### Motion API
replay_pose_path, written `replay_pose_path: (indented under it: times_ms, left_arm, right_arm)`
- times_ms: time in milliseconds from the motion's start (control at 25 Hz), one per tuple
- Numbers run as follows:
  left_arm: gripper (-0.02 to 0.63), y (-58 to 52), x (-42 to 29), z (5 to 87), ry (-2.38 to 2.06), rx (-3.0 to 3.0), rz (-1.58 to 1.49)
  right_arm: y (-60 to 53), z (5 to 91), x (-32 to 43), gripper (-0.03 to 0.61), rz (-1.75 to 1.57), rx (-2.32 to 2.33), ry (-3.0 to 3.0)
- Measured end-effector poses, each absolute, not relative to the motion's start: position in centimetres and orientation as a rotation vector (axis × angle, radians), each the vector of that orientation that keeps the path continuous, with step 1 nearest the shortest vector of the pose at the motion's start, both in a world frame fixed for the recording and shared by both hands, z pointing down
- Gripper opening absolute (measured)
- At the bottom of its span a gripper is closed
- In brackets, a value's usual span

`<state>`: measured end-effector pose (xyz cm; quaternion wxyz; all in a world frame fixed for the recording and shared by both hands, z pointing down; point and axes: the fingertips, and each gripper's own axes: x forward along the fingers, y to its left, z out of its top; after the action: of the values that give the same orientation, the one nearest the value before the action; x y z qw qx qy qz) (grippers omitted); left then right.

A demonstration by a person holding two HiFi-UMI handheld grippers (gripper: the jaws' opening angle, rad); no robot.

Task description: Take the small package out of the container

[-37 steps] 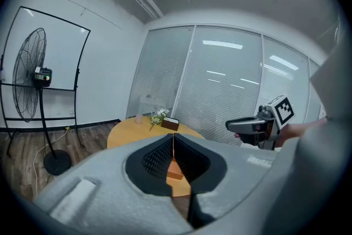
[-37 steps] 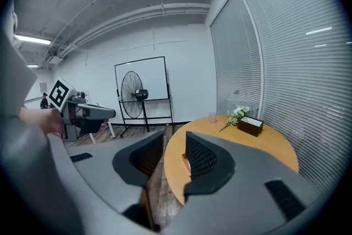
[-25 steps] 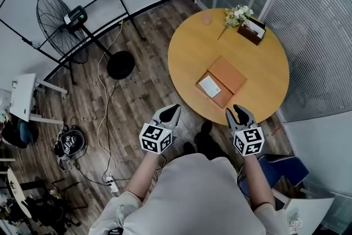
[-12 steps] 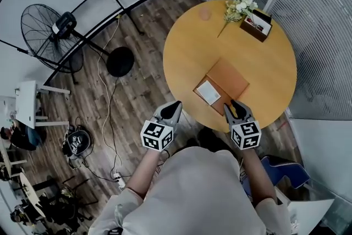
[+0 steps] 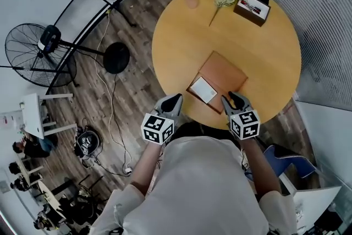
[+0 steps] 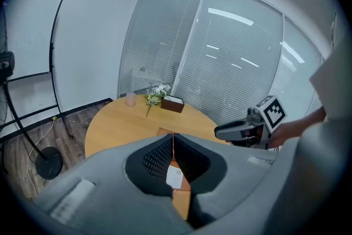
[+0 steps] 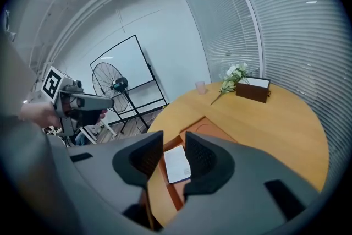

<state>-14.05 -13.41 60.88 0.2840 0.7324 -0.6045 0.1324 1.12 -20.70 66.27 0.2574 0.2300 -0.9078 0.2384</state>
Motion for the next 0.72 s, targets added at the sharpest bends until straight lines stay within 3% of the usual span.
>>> replay_pose_path:
  times_ms: [720]
  left_arm:
    - [0.02, -18.3, -17.5, 68.9, -1.178, 2.1, 0.589]
  right_arm:
    - [-17.8, 75.1, -3.2, 0.117, 0.969, 0.797, -2.17]
